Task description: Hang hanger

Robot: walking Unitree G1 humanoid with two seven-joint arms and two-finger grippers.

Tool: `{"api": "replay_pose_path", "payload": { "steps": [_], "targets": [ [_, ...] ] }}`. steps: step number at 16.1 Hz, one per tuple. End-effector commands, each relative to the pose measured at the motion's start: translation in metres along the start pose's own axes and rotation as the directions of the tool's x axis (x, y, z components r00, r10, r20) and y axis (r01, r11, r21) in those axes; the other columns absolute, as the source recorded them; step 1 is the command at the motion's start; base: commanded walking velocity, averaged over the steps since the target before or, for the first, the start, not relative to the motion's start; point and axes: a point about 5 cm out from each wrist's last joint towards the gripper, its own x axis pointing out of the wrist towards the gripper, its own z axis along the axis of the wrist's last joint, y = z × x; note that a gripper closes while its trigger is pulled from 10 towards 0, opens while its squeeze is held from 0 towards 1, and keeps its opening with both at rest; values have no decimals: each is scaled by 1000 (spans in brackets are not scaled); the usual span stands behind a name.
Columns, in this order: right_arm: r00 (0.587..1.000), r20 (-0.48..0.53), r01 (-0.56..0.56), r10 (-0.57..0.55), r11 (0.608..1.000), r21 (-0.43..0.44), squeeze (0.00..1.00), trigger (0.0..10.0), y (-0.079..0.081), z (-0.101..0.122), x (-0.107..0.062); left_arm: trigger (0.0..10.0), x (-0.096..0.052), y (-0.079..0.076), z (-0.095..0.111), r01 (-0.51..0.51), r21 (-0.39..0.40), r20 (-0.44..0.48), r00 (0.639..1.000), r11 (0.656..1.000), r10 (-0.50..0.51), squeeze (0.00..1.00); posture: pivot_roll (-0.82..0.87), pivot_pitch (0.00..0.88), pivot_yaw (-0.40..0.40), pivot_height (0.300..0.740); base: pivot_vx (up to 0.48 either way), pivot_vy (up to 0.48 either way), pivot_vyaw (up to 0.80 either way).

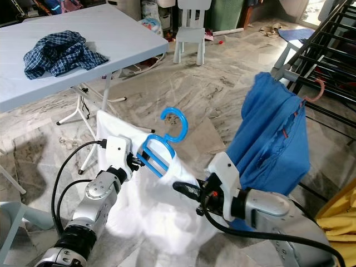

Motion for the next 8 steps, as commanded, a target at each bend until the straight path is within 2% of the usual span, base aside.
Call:
{"api": "replay_pose_path", "payload": {
  "steps": [1, 6, 8],
  "targets": [
    [999, 20, -34, 35, 999, -31, 0, 10000, 6, 8, -2, 0, -3, 5, -4, -14, -3, -2, 1000, 1000, 14, 0, -141, 104, -7, 740, 0, 0, 0],
    [992, -13, 121, -122, 991, -63, 0, 10000, -9, 4, -8, 0, -4, 3, -8, 1, -19, -15, 1000, 1000, -1, 0, -154, 113, -12, 740, 0, 0, 0],
    [987, -18, 157, -158, 985, -74, 0, 10000, -14, 2, -6, 0, -7, 10, -10, -16, -39, -17, 1000, 999, 16, 0, -150, 113, -17, 740, 0, 0, 0]
  ]
}}
